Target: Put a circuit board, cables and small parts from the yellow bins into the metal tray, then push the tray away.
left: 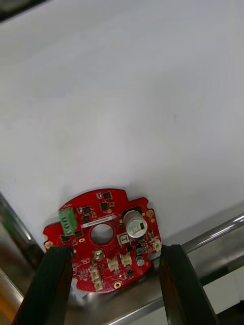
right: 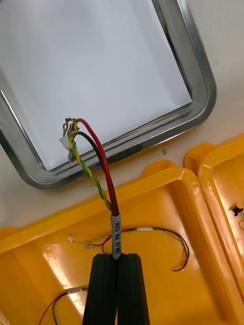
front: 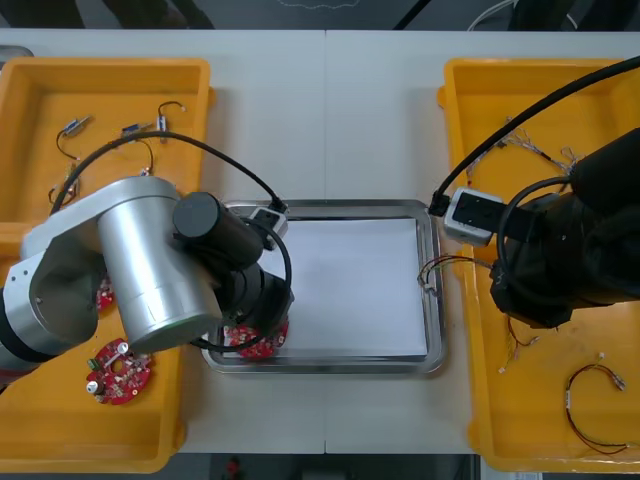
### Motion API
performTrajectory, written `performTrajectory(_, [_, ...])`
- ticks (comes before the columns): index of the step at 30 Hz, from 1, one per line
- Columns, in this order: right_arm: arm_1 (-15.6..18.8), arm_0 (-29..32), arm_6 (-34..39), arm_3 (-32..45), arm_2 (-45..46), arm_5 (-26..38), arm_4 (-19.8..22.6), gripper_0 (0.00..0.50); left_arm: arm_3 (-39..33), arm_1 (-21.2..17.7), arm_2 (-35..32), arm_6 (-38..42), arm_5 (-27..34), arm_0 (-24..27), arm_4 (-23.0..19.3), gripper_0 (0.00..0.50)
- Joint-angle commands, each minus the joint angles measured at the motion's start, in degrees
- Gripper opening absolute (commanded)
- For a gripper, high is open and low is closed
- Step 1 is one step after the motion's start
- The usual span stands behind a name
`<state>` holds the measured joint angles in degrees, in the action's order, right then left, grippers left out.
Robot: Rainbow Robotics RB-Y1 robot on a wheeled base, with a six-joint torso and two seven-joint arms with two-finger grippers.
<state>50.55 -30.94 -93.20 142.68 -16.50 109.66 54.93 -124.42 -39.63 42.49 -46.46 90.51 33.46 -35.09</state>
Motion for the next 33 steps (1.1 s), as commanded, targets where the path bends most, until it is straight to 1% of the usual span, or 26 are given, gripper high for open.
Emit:
performTrajectory(1, [0.4,-4.3,-1.2,1.0,-7.1,-2.0,-3.8,0.0,-4.4,2.5,-7.7,2.9,6.2,2.3,-2.3,0.5])
performTrajectory(3, [-1.2,-5.2,-1.3,0.2,-9.3,-2.1,-5.4,0.0,-5.4,2.6,-10.1,2.5,8.6,2.4,-2.7,0.5])
performTrajectory(5, [-3.8,-6.6,-1.4,-1.2,-11.5,-2.1,-6.9,0.0,-6.0,2.5,-13.4,2.1,11.4,2.4,-3.3,0.5])
performTrajectory(9, [-7.8,-8.7,-1.4,-3.6,-14.7,-2.1,-9.0,0.0,-6.4,1.6,-19.5,0.8,15.0,2.3,-5.2,0.5])
performTrajectory(15, [-11.4,-11.2,-1.4,-6.1,-19.2,-2.1,-12.0,0.0,-6.1,-0.7,-27.6,-3.2,19.3,2.4,-7.0,0.5])
performTrajectory(18, [-14.0,-12.0,-1.4,-7.8,-21.5,-2.1,-14.1,0.0,-3.9,-1.9,-32.8,-7.1,19.5,2.3,-7.7,0.5])
performTrajectory(21, [-16.5,-12.5,-1.4,-9.7,-23.8,-2.1,-16.6,0.0,-1.0,-2.9,-36.0,-10.1,19.5,2.4,-8.2,0.5])
performTrajectory(22, [-16.9,-12.7,-1.5,-10.1,-24.2,-2.1,-17.2,0.0,-0.4,-3.2,-36.6,-10.7,19.5,2.4,-8.1,0.5])
performTrajectory(24, [-18.4,-12.8,-1.8,-12.3,-26.5,-2.8,-19.6,0.0,2.5,-3.7,-38.9,-13.1,19.5,2.4,-8.2,0.5])
performTrajectory(27, [-19.3,-12.8,-2.5,-15.4,-28.9,-5.5,-21.1,0.0,6.3,-4.3,-41.3,-16.2,18.5,2.4,-7.8,0.5])
performTrajectory(33, [-19.2,-12.8,-4.0,-19.7,-34.2,-10.3,-24.6,0.0,12.6,-5.5,-44.3,-22.6,15.4,2.4,-6.0,0.5])
